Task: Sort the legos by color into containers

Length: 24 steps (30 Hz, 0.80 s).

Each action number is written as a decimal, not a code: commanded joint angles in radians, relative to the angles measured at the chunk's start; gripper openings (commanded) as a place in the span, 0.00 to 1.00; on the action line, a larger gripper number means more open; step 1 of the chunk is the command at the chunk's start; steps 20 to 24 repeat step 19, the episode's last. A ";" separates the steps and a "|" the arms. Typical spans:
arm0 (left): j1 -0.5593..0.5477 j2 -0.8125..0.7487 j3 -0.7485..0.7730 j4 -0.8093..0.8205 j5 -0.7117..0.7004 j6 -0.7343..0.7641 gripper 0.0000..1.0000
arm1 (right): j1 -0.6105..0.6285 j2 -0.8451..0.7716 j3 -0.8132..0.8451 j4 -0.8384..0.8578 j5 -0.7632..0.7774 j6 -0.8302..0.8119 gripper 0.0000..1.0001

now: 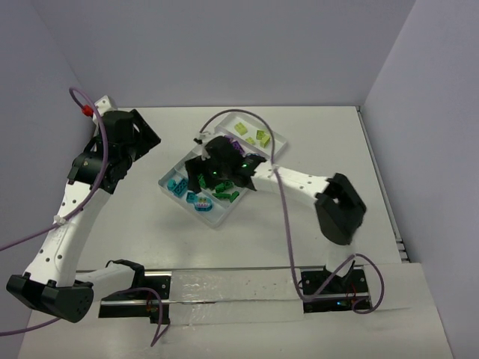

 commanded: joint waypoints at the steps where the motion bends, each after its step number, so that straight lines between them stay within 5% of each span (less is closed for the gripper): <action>1: 0.001 0.006 -0.005 0.044 0.021 0.017 0.82 | -0.073 -0.333 -0.208 0.042 0.223 0.026 0.95; 11: 0.001 0.002 -0.063 0.133 0.064 0.001 0.82 | -0.343 -0.762 -0.632 0.017 0.367 0.176 0.99; 24: 0.001 0.039 -0.052 0.126 0.069 0.020 0.82 | -0.420 -0.834 -0.757 -0.024 0.459 0.205 0.99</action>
